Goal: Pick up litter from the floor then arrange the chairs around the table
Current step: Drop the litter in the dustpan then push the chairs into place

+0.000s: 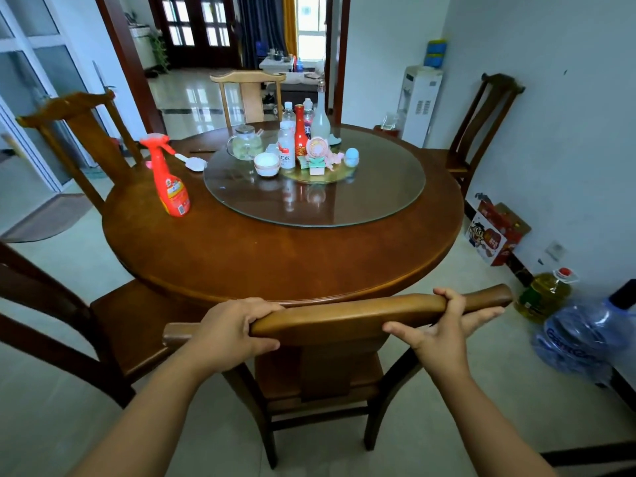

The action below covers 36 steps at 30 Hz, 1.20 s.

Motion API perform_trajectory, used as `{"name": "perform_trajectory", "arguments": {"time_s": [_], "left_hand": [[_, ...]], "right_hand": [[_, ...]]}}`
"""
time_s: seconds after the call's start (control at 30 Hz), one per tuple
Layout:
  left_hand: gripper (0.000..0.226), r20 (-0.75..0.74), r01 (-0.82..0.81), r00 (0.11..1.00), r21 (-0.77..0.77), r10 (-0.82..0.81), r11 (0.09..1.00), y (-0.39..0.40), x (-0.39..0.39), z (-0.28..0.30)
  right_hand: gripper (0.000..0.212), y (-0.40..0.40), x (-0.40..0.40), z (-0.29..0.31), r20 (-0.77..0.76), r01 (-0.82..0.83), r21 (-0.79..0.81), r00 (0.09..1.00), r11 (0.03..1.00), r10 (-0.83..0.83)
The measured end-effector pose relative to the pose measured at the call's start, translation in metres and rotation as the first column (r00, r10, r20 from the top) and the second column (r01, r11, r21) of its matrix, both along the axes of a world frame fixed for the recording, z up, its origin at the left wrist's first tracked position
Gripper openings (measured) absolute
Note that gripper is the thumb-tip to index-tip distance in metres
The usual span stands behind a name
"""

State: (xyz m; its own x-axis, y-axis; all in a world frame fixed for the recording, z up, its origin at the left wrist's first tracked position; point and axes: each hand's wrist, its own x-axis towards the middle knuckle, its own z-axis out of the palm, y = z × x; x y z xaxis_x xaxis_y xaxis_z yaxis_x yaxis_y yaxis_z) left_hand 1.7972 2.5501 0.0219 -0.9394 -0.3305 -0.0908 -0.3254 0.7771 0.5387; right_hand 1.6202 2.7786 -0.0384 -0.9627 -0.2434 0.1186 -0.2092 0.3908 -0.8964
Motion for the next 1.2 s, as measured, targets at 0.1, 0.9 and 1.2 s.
{"name": "perform_trajectory", "arguments": {"time_s": [0.1,0.9,1.2], "left_hand": [[0.038,0.006,0.017,1.0,-0.011,-0.017,1.0,0.0,0.0,0.0],[0.044,-0.171,0.379,0.908,-0.056,-0.383,0.924,0.161,-0.208,0.047],[0.045,-0.068,0.437,0.896,-0.034,-0.438,0.899,0.302,-0.357,0.042]], "right_hand": [[0.102,0.001,0.003,0.004,0.032,0.006,0.043,0.999,0.999,-0.007],[0.017,0.156,-0.092,0.033,-0.103,0.295,0.132,0.954,0.946,-0.283],[0.014,0.295,-0.233,0.043,-0.067,0.193,0.24,0.981,0.952,-0.182]]}}
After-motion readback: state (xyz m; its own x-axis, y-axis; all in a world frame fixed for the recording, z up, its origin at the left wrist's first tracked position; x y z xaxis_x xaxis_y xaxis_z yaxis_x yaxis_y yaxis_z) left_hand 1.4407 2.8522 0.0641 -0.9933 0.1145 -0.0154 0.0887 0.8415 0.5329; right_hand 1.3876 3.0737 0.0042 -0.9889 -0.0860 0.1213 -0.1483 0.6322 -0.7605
